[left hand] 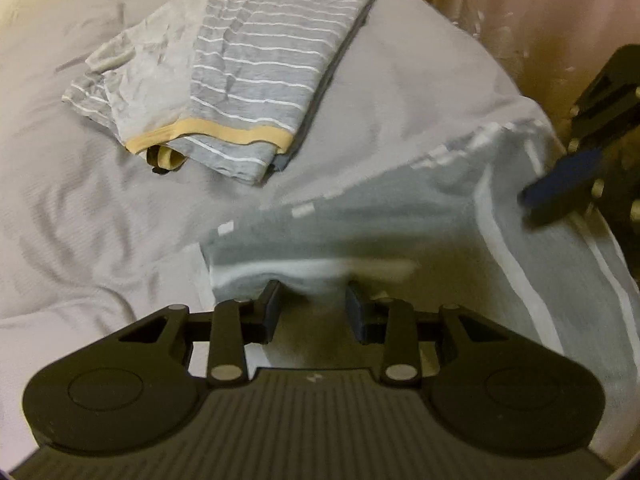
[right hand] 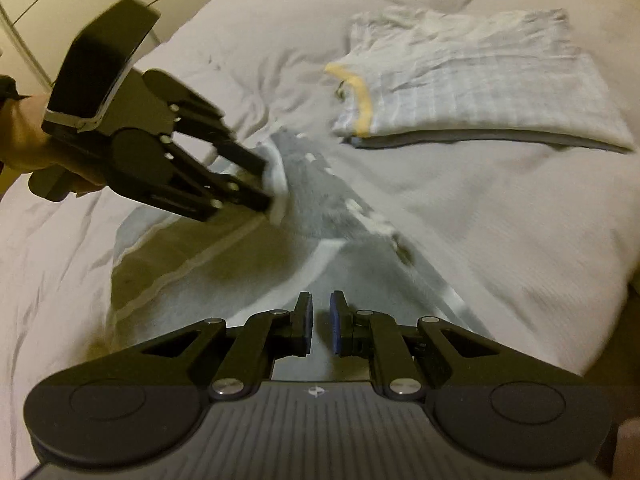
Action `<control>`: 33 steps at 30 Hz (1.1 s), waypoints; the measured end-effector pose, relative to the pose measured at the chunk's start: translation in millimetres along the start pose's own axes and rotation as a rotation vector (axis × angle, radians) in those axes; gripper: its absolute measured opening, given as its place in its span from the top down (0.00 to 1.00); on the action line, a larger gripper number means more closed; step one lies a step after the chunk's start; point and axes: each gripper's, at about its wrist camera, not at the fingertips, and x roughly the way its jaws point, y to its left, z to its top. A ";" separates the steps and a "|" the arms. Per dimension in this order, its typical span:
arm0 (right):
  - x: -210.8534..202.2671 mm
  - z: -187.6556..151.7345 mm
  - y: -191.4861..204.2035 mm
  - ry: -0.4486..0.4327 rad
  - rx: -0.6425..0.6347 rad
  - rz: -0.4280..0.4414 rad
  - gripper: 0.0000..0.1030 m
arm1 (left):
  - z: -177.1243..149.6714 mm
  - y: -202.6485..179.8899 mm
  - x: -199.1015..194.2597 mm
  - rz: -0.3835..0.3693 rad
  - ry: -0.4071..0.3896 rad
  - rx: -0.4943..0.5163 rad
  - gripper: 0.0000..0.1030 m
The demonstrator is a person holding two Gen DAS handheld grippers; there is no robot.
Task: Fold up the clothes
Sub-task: 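Fold the lifted edge over the T-shirt and release both grippers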
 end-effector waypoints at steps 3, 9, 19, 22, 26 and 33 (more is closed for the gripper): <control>13.8 7.2 7.9 0.009 -0.037 0.039 0.91 | 11.3 11.3 12.2 0.010 0.020 -0.069 0.67; 1.2 9.6 -23.7 -0.001 0.025 -0.025 0.83 | 17.7 28.1 8.4 0.036 0.021 -0.136 0.67; -27.2 -15.1 10.8 -0.041 -0.090 0.009 0.82 | 28.7 -21.6 -23.5 -0.072 -0.097 -0.109 0.71; -11.0 -21.5 12.4 0.001 -0.078 0.018 0.83 | 28.5 -40.8 -3.4 -0.097 -0.065 -0.080 0.71; -10.9 -31.7 -13.7 0.005 -0.067 -0.026 0.96 | 23.8 -27.8 17.6 -0.097 -0.049 -0.132 0.68; -31.3 -41.7 -32.5 0.003 -0.121 -0.106 0.97 | 12.4 7.5 5.0 0.007 -0.052 -0.184 0.72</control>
